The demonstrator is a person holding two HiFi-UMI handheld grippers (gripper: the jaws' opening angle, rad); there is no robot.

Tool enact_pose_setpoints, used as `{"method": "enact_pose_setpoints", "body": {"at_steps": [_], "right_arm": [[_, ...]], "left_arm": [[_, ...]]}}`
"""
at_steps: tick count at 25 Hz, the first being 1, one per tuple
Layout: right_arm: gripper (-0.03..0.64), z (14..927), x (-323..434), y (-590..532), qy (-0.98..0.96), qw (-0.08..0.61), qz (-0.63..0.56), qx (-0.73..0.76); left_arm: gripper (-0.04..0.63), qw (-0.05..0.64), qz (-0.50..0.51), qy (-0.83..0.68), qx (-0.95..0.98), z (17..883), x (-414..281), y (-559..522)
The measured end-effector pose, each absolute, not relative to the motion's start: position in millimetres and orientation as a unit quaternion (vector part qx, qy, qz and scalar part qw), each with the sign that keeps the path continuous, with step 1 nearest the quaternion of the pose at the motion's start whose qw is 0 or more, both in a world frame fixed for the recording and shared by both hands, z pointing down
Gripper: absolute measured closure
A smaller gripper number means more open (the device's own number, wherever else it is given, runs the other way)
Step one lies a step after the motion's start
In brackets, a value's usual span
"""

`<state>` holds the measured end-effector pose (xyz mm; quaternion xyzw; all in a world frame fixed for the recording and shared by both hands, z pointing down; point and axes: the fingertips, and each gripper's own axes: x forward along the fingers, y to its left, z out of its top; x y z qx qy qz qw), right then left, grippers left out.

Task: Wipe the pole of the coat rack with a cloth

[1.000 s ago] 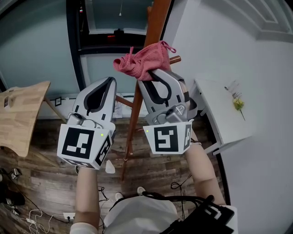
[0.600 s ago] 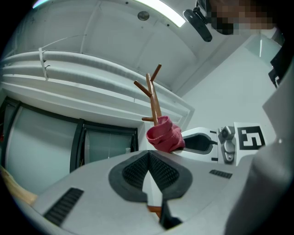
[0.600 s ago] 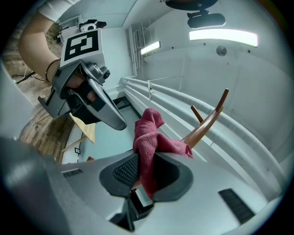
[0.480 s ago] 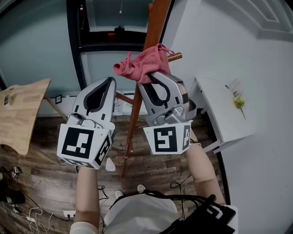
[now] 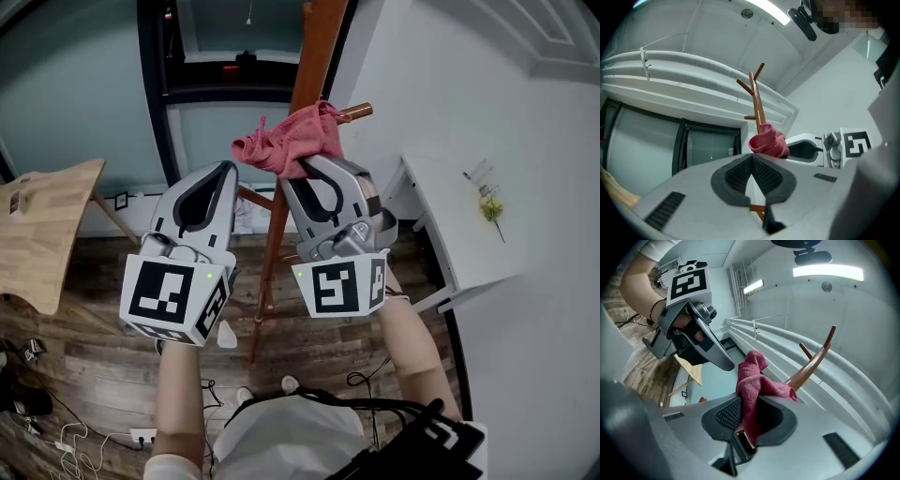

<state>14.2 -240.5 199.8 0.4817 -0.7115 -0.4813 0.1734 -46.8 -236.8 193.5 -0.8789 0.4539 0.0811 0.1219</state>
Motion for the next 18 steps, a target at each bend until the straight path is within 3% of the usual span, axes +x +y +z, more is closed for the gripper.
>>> {"method": "enact_pose_setpoints", "body": {"at_steps": [18], "right_arm": [[0.535, 220, 14, -241, -0.724, 0.186, -0.466, 0.473]], "left_arm": [[0.583, 0.089, 0.064, 0.466, -0.878, 222, -53, -241]]}}
